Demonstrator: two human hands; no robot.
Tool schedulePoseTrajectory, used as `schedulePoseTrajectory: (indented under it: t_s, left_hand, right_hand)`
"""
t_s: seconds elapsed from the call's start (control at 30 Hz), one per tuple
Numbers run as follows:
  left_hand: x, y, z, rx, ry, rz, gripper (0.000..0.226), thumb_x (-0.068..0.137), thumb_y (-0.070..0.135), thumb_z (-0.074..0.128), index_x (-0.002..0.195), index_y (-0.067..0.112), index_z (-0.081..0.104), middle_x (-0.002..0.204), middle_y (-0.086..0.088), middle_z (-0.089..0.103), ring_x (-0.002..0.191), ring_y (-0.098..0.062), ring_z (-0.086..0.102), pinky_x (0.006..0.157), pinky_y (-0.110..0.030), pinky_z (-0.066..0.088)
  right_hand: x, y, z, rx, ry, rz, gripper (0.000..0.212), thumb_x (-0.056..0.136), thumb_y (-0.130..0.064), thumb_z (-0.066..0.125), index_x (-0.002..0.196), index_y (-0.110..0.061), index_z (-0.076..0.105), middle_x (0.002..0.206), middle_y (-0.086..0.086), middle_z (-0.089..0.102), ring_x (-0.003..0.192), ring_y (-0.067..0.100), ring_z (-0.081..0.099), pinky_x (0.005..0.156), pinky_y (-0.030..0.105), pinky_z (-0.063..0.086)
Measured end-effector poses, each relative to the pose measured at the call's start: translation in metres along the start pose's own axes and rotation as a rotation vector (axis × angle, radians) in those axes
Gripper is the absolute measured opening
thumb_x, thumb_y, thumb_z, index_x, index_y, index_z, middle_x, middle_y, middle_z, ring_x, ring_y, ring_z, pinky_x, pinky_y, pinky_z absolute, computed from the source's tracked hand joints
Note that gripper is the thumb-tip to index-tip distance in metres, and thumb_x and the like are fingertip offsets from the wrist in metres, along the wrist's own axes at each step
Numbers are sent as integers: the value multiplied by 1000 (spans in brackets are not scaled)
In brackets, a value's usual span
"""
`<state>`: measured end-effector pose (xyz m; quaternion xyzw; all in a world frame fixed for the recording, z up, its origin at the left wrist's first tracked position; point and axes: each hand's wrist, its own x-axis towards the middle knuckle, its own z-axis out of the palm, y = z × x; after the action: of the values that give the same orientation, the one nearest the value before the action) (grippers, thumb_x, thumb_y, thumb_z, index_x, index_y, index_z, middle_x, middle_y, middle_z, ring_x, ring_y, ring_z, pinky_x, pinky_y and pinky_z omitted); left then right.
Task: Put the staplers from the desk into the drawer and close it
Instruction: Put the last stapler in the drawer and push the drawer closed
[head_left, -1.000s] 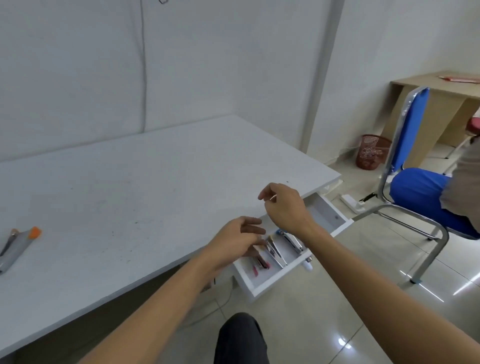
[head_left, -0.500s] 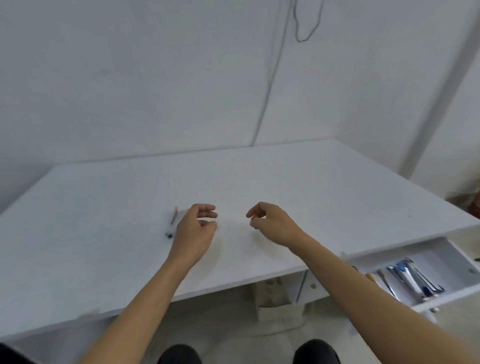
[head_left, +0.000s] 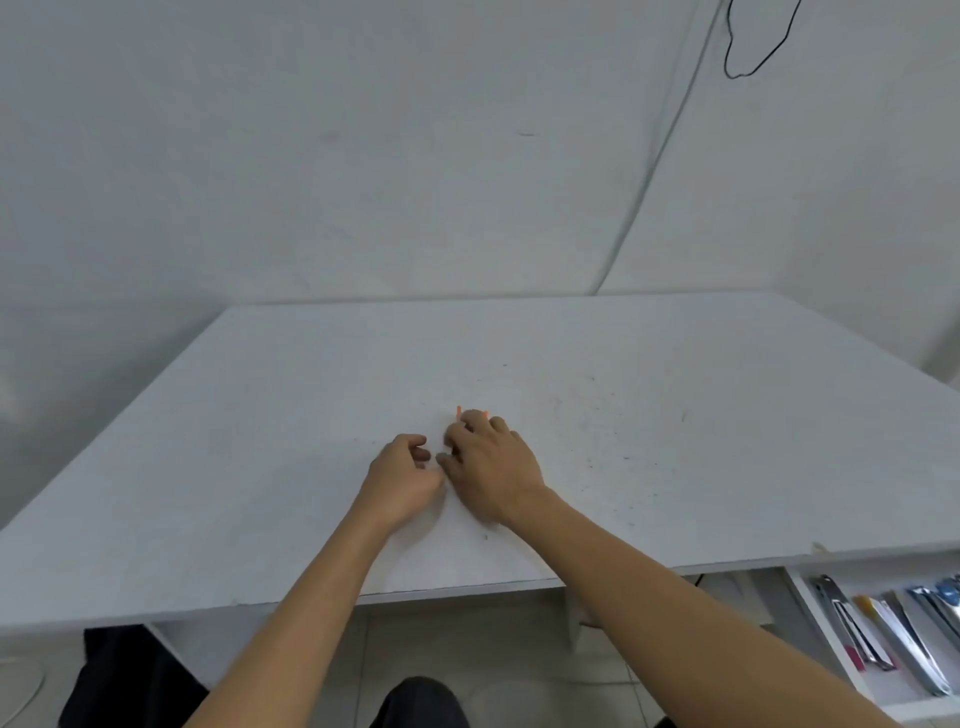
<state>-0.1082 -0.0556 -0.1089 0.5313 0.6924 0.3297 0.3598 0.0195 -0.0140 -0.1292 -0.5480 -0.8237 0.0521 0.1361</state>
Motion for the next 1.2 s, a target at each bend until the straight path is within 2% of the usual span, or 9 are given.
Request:
schedulePoseTrajectory:
  t_s: [0.1,0.23,0.43,0.53,0.67,0.83,0.93,1.03,1.2]
  left_hand:
    - [-1,0,5,32,-18,23,57,88,10,60,142,12,43,131,-4,56,109,-13,51,91,-26,40]
    - [-1,6,22,70,-45,56,56,89,12,60,142,13,43,132,-3,55,106,-12,49,90,-25,40]
    - [-10,34,71,77,-165,121,52,89,14,60,139,16,47,124,1,56,107,-13,52,88,-26,41]
    - [-17,56,111,98,-230,181,49,89,14,60,137,17,50,121,1,56,106,-13,53,90,-26,44]
    - [-32,92,177,135,-337,297,40,89,13,58,128,20,56,119,1,58,102,-10,53,87,-23,41]
    - [-54,132,248,155,-469,446,35,86,14,58,120,20,62,119,0,61,98,-12,55,84,-25,41]
    - [-65,158,292,221,-594,561,36,85,29,64,120,23,66,112,5,60,97,-15,57,82,-27,42]
    - [-69,177,329,289,-653,640,40,85,31,65,124,28,63,119,5,57,103,-11,54,96,-32,45]
    - [-65,190,367,413,-548,805,39,85,33,61,123,35,60,114,8,58,109,-12,54,97,-34,42]
  right_hand:
    - [-9,15,-3,-61,99,-8,29,100,-16,47,128,-10,52,135,7,47,109,28,51,77,33,49]
    - [-23,40,-20,39,109,120,47,85,8,53,126,-13,43,127,12,41,94,27,52,67,32,46]
    - [-50,107,-67,741,-88,536,60,91,-6,54,148,-15,38,129,15,55,115,31,55,89,34,43]
    - [-80,142,-89,1178,-74,764,41,86,-1,52,126,3,58,103,14,54,83,26,56,68,32,44]
    - [-136,187,-115,1507,-43,751,29,85,-6,42,105,-1,63,74,7,48,51,17,50,48,26,39]
    - [-198,240,-144,1320,-135,673,19,90,-14,47,97,-8,64,69,2,55,44,12,35,42,22,31]
    - [-242,280,-156,1171,-234,642,19,95,-16,50,101,-5,64,69,2,56,48,13,42,47,24,35]
    - [-282,317,-161,965,-265,716,26,93,-15,52,108,-1,68,71,2,56,59,17,49,54,25,42]
    - [-302,384,-137,375,-93,903,19,91,-24,50,82,-8,53,75,10,58,65,23,53,63,32,42]
